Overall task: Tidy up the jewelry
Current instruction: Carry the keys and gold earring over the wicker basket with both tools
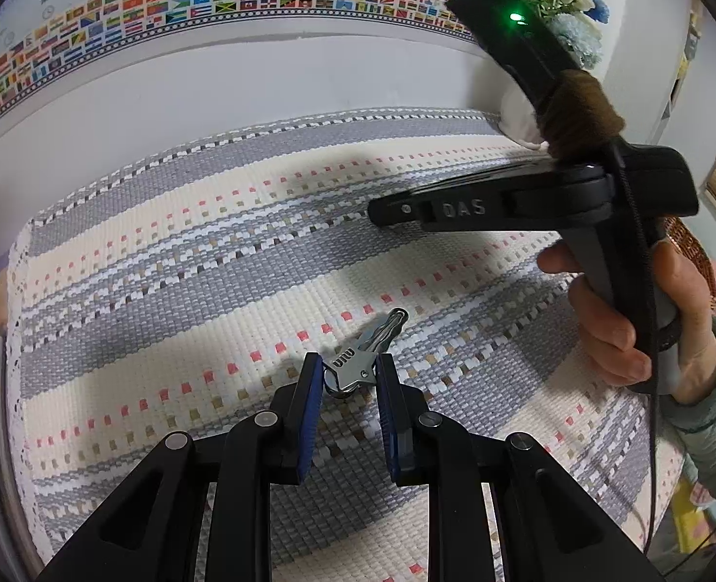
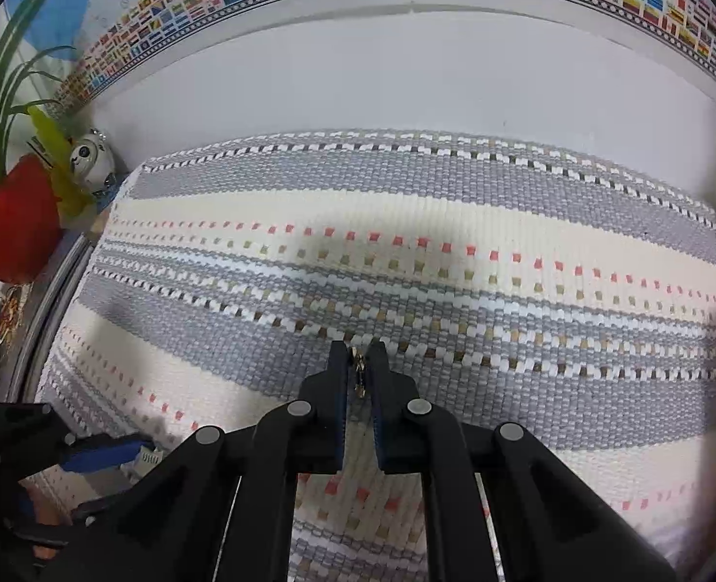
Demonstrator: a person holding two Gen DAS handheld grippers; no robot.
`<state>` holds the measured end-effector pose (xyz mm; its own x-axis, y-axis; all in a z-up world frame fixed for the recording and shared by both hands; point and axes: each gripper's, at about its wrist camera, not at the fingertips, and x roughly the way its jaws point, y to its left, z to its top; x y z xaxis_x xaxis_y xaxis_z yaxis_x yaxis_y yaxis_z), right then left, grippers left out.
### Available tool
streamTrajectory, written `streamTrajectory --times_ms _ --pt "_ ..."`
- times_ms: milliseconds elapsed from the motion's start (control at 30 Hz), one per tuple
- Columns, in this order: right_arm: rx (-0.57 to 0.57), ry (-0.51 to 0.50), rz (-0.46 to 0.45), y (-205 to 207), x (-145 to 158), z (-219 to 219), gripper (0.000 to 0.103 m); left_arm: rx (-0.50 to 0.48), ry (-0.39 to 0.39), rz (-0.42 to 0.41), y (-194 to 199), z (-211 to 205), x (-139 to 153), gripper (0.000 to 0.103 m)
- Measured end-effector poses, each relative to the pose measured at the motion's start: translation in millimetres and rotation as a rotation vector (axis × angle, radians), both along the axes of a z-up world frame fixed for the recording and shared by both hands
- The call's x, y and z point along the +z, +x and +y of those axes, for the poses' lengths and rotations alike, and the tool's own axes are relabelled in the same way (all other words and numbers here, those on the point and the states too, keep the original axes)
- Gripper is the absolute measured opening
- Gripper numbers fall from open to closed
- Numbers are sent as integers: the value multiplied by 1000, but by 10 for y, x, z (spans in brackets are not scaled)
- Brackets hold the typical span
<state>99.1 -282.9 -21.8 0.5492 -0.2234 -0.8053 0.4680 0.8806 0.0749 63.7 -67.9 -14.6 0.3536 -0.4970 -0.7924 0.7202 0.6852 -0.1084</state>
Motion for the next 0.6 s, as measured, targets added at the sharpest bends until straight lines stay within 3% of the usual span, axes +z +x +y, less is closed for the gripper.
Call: streamTrajectory --times_ms 200,300,400,600 --pt "20 -28 2 94 -10 77 27 -1 -3 6 7 -2 -6 22" --pt "14 -56 13 140 -25 134 26 1 0 4 7 -2 -7 22" --pt "-7 -98 32 173 -39 159 10 1 -2 0 -3 -2 0 22" --pt "13 41 -39 52 30 37 10 -6 -21 5 -14 26 32 22"
